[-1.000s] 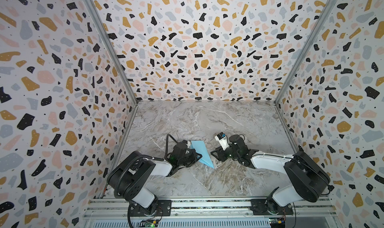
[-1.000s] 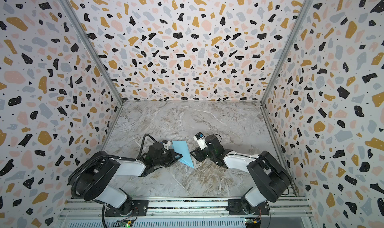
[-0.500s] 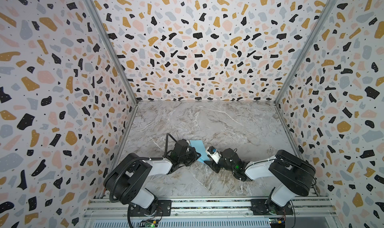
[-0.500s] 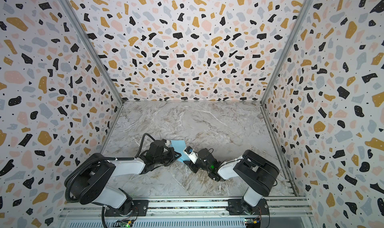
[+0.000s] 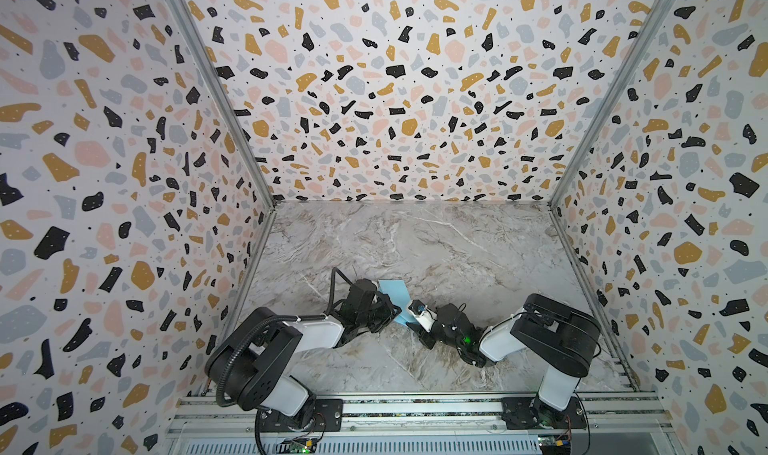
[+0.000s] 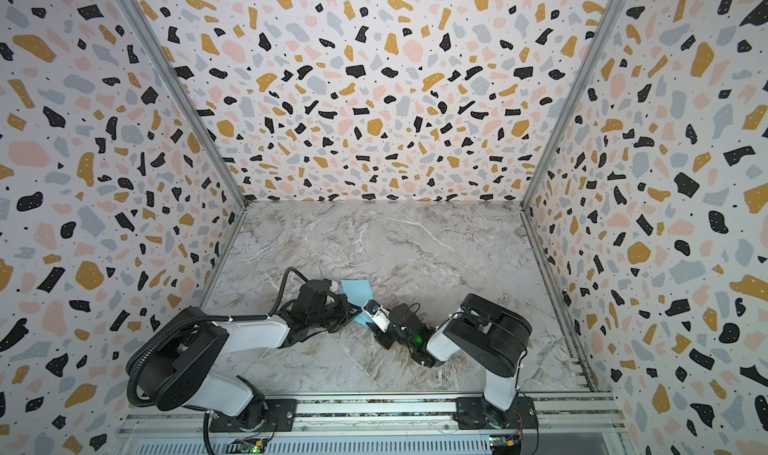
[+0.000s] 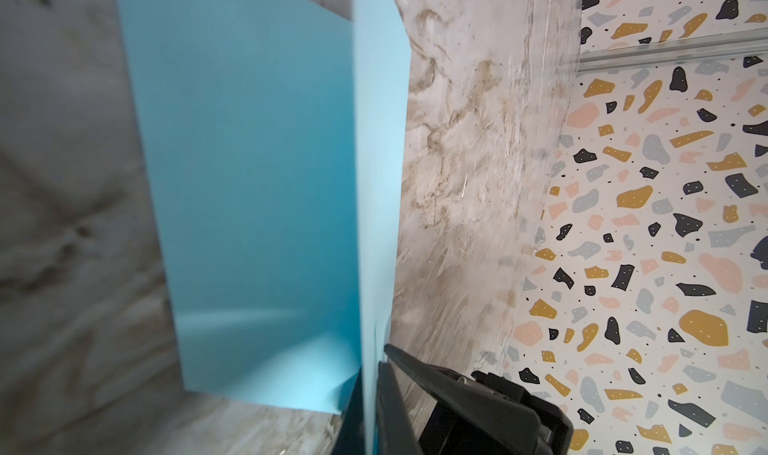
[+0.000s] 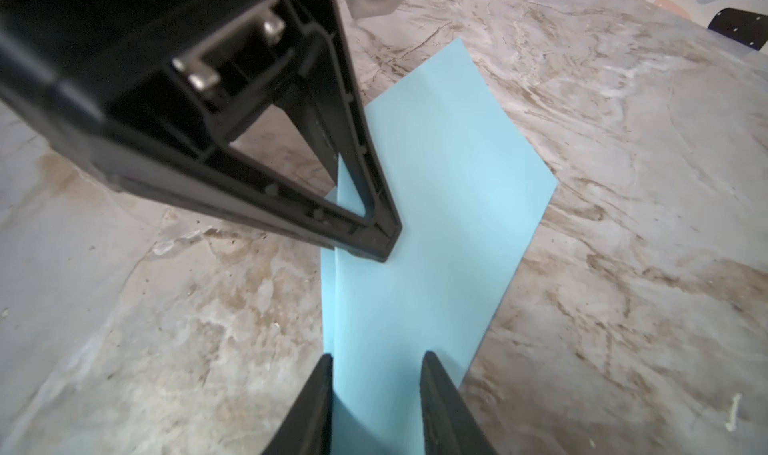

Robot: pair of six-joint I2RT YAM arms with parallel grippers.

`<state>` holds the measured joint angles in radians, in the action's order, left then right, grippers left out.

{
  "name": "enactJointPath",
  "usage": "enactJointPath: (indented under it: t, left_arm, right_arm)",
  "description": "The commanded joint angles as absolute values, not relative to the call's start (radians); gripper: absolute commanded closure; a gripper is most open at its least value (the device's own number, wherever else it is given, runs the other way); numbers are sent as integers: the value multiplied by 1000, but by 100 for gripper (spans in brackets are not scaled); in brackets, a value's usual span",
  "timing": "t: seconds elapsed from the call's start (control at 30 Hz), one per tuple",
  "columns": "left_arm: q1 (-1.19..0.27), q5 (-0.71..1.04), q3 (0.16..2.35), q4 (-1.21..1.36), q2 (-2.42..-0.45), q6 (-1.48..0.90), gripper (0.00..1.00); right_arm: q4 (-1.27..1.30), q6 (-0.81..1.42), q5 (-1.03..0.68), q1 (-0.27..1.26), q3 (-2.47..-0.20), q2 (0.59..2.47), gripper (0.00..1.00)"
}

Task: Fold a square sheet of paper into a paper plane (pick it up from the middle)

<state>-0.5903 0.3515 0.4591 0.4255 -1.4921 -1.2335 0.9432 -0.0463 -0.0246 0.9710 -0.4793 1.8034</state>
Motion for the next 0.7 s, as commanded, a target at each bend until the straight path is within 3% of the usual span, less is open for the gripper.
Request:
enactJointPath:
  t: [0.0, 0.3, 0.67]
  left_arm:
    - [-594, 331, 472, 429, -1473, -1233, 97]
    - [-594, 310, 468, 403, -1459, -1230, 96]
    - [-593, 311, 470, 395, -1449, -1235, 89]
  right_arm:
    - [952, -56, 0, 987, -528, 1815, 67]
    - [936, -21, 85, 1005, -533, 1816, 68]
    - [940, 4, 96, 1005, -519, 1824, 85]
